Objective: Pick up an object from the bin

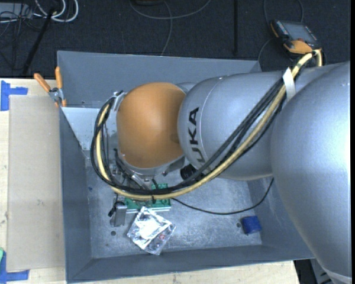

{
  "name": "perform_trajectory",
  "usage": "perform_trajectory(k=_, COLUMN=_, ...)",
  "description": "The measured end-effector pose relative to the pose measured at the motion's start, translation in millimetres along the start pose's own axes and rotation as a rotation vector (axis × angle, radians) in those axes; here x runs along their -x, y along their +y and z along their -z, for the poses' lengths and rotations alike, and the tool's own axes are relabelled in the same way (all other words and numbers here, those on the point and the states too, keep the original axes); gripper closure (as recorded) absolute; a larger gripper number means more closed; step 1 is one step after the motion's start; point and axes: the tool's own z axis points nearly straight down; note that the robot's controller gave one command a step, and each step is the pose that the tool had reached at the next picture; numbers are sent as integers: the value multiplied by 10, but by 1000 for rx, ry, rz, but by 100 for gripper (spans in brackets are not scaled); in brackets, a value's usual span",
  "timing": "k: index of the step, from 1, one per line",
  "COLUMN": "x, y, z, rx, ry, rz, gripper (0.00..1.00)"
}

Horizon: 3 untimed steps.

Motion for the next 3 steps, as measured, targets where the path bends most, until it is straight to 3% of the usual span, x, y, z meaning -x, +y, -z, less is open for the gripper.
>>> perform_trajectory(k=1, x=-261, y=106, z=309, rx=3, ry=-7, rz=-66, gripper=0)
perform_trajectory(k=2, x=-606, y=-550, z=-423, rx=-3, ry=-2, rz=227, gripper=0)
perform_trajectory(k=3, x=-257, y=-634, z=-1029, rx=-1, ry=-7, rz=785, gripper=0)
